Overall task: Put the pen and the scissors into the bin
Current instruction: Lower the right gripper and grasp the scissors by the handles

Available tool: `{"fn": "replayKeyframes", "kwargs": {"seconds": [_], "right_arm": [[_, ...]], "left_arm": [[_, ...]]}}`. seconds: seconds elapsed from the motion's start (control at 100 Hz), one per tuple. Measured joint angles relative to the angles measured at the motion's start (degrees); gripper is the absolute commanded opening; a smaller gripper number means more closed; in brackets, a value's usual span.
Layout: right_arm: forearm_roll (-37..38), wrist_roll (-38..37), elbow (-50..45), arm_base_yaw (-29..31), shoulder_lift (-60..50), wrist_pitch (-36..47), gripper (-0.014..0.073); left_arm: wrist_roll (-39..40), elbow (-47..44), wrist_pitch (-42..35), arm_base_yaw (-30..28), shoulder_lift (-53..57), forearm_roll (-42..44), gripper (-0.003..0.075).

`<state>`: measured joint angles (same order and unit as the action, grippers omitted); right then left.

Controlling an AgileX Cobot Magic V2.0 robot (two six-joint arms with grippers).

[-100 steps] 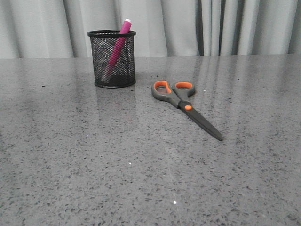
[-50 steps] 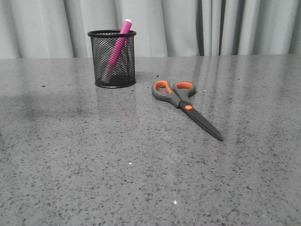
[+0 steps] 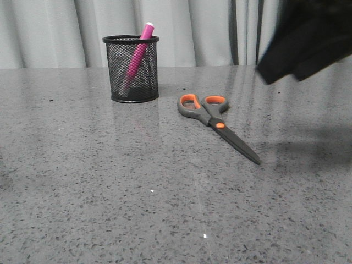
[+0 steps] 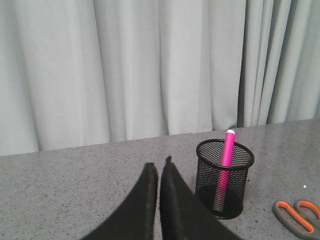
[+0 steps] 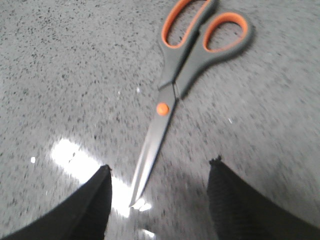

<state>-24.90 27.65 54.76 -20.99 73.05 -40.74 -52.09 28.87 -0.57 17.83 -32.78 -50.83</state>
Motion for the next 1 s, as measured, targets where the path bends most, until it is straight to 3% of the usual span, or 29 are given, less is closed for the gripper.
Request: {"fn": "replayKeyframes", "kwargs": {"seconds": [0.39, 0.66, 1.0], "right_arm": [[0.69, -4.03, 14.41, -1.34, 18.65, -1.98, 0.0380], [14.27, -13.60, 21.08, -4.71, 25.42, -6.99, 0.0380], [17.83, -19.62, 25.04, -7.65, 29.58, -7.77, 0.0380]], "left_arm": [[0.00, 0.00, -0.03, 0.00, 0.71, -0.13, -0.0020], [0.00, 0.00, -0.03, 0.00, 0.71, -0.13, -0.0020], [0.00, 0.00, -0.12, 0.00, 0.71, -0.26, -0.0020]]}}
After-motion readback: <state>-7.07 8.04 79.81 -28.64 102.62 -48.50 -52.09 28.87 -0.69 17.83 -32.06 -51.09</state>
